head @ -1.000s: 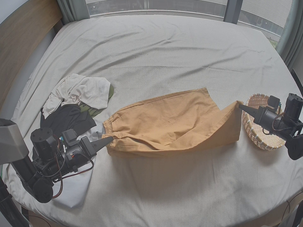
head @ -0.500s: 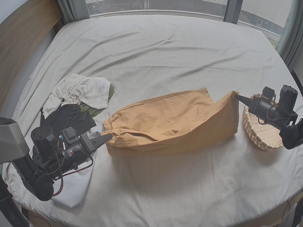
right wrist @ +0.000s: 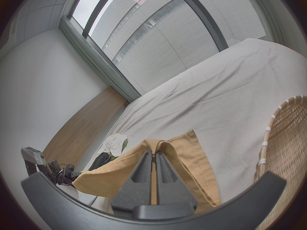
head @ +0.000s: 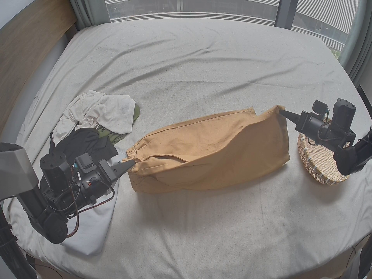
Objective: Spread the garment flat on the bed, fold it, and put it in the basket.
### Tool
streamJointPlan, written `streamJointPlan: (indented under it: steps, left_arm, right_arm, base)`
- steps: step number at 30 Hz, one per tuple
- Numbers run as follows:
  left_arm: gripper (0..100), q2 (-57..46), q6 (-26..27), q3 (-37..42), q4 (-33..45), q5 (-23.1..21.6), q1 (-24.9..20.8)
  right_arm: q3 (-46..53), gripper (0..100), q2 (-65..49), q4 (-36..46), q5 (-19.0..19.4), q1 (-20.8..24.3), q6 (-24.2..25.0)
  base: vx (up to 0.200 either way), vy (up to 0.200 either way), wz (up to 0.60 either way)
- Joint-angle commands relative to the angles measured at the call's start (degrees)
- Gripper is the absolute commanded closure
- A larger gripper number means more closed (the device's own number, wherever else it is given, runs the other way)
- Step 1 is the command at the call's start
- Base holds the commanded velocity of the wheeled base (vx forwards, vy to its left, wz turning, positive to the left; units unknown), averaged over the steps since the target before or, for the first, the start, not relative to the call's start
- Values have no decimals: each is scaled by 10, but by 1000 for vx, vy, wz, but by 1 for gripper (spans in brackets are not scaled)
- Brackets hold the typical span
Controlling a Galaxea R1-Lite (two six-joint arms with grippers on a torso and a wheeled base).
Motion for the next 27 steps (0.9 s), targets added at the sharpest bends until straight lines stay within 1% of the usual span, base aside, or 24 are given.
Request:
streamJointPlan:
  steps: [1,8,16,19,22,27]
  left_arm:
    - [100,1,-4,-3,0,0,9]
    - [100,3,-12,-11,0,0,19]
    - [100,18,-16,-22,0,2,20]
    - [100,27,-16,-27,0,11,20]
    - [100,36,-16,-40,0,29,21]
    - [100,38,-16,-43,0,29,25]
  right_arm:
    - [-17,100,4,4,-1,8,1]
    - [-51,100,12,32,-4,12,1]
    - [-82,100,39,33,-5,11,2]
    - [-89,100,46,33,-5,11,2]
    - [-104,100,58,34,-5,11,1]
    - [-119,100,76,36,-5,11,1]
  base:
    - [0,0,0]
    - [0,0,0]
    - [0,0,0]
    - [0,0,0]
    - [0,0,0]
    - [0,0,0]
